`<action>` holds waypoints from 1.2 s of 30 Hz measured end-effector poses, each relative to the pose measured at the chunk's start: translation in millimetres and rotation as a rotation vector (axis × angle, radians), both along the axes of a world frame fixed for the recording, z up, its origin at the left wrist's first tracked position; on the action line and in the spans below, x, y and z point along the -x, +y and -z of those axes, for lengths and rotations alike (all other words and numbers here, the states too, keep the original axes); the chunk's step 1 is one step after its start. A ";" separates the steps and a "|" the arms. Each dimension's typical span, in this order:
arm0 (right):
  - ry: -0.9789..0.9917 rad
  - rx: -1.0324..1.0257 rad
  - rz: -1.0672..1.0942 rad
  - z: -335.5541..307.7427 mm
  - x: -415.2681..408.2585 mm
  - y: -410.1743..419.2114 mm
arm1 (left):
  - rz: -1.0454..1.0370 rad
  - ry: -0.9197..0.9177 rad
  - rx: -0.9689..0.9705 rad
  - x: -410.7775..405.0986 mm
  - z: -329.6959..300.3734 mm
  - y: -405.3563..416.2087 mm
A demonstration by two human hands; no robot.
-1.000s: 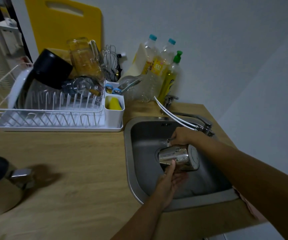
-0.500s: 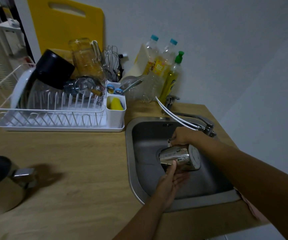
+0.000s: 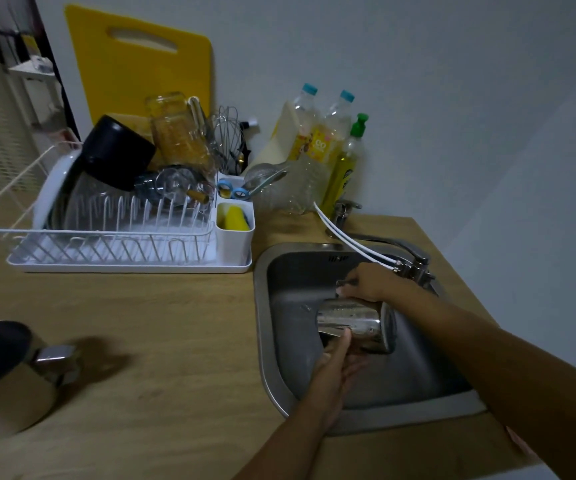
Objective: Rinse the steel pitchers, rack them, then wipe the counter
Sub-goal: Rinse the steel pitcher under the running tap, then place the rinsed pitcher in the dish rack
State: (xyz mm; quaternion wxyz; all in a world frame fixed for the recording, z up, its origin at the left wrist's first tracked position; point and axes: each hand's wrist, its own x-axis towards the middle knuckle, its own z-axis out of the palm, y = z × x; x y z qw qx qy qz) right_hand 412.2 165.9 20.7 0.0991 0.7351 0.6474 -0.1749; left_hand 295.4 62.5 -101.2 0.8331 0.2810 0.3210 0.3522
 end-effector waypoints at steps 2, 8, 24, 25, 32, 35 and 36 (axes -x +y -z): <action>0.104 -0.131 0.044 2.7 -1.8 -9.3 | -0.015 0.057 -0.020 9.4 -1.2 3.1; 0.354 -0.384 0.215 7.5 -6.5 -14.2 | -0.083 0.166 -0.116 47.0 -16.4 27.5; 1.269 -0.560 0.070 -39.8 50.5 -3.0 | -0.381 0.285 -0.162 116.1 -116.7 66.2; 1.317 -0.543 0.085 -41.0 56.5 0.2 | -0.391 0.263 -0.154 123.7 -125.9 69.2; 1.661 -0.424 0.254 -62.8 117.0 29.1 | -0.469 0.092 -0.153 187.1 -178.7 99.9; 1.676 -0.419 0.238 -72.8 147.7 39.2 | -0.483 0.123 -0.177 213.8 -189.0 115.2; 1.673 -0.412 0.244 -75.4 158.4 43.2 | -0.489 0.121 -0.185 225.0 -191.2 120.7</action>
